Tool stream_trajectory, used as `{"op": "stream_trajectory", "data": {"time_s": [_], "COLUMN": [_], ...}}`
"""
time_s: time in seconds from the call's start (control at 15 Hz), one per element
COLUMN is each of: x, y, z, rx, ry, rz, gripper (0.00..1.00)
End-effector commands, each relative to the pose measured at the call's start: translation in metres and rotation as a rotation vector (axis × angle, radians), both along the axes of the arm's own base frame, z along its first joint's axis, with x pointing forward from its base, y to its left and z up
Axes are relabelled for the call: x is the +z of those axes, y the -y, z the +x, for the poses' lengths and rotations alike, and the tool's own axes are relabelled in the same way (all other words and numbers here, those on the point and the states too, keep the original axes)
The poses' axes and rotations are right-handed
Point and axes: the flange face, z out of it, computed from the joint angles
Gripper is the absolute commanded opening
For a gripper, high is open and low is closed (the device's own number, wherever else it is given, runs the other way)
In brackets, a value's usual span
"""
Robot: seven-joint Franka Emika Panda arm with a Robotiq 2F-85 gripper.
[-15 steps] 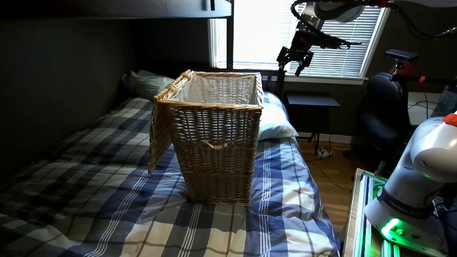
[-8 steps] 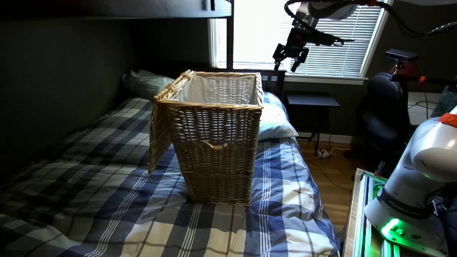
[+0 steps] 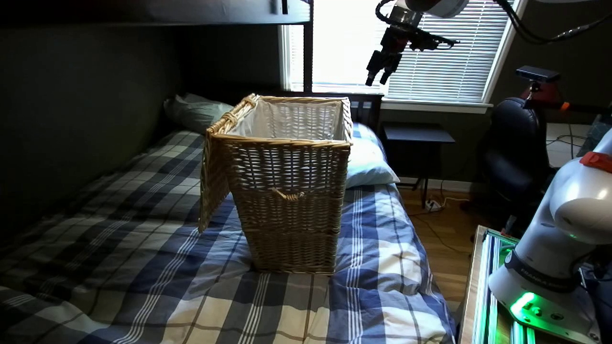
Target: Lay the laundry basket on its side
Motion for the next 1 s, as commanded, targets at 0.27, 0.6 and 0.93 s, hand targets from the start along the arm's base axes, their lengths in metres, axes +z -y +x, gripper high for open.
{"op": "stream_trajectory", "data": {"time_s": [0.27,0.6,0.93], "x": [0.0,0.004,-0.002], "y": [0.002,-0.017,-0.04], "z": [0.007,0.039,0.085], "rx": [0.033,0.212,0.364], "ry": [0.007,-0.013,0.019], "rz": [0.004,-0.056,-0.1], "gripper": [1.0,1.0,1.0]}}
